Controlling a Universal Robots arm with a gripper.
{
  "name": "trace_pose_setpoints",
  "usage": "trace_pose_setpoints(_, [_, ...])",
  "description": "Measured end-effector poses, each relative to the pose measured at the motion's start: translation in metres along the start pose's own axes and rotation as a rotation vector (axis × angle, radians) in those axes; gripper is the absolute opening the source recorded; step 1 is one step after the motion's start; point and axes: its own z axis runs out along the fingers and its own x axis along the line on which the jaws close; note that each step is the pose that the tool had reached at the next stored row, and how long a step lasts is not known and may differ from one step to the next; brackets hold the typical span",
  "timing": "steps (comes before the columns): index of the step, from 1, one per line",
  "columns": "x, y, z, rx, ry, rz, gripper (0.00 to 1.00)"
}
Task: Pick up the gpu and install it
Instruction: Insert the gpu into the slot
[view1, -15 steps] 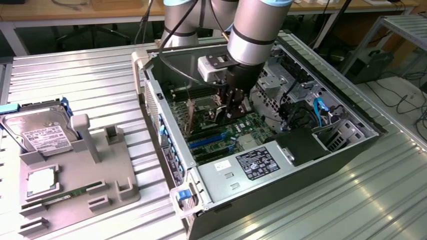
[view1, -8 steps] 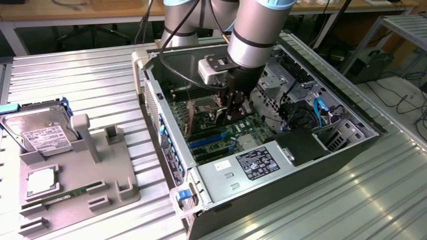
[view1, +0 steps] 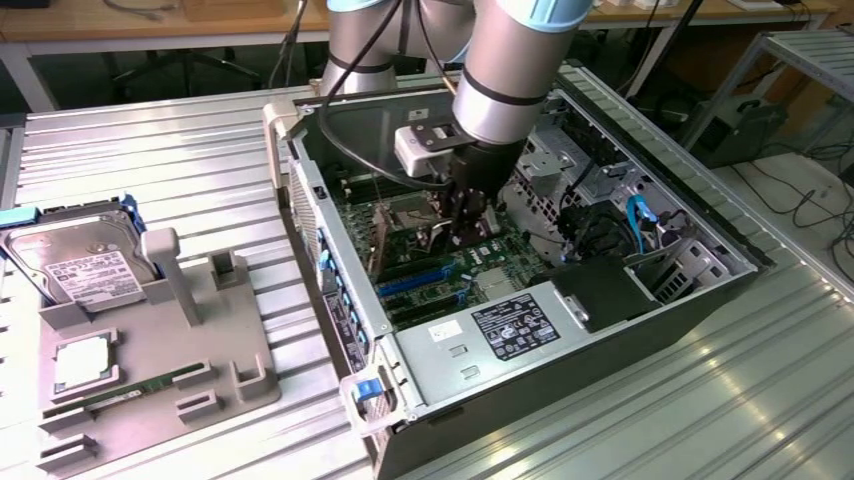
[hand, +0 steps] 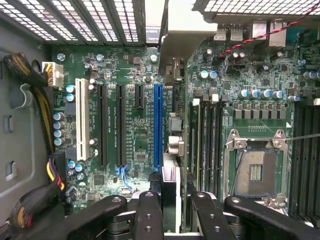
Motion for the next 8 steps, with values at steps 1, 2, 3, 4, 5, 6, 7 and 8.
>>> trace_pose_setpoints(1, [-0.0001, 0.0009, 0.0019, 0.0000, -0.0001, 0.000, 0.27])
trace_pose_setpoints(2, [-0.0001, 0.0012, 0.0036, 0.0000, -0.0001, 0.003, 0.27])
trace_pose_setpoints(3, [0.0000, 0.0011, 0.0057, 0.0003, -0.0002, 0.009, 0.27])
trace_pose_setpoints(4, [0.0000, 0.0011, 0.0075, 0.0006, -0.0003, 0.016, 0.27])
trace_pose_setpoints(5, [0.0003, 0.0012, 0.0093, 0.0008, -0.0003, 0.022, 0.27])
trace_pose_setpoints(6, [0.0013, 0.0016, 0.0094, 0.0008, -0.0003, 0.023, 0.27])
trace_pose_setpoints(7, [0.0027, 0.0033, 0.0095, 0.0009, -0.0027, 0.022, 0.27])
trace_pose_setpoints(8, [0.0031, 0.0045, 0.0095, 0.0007, -0.0042, 0.020, 0.27])
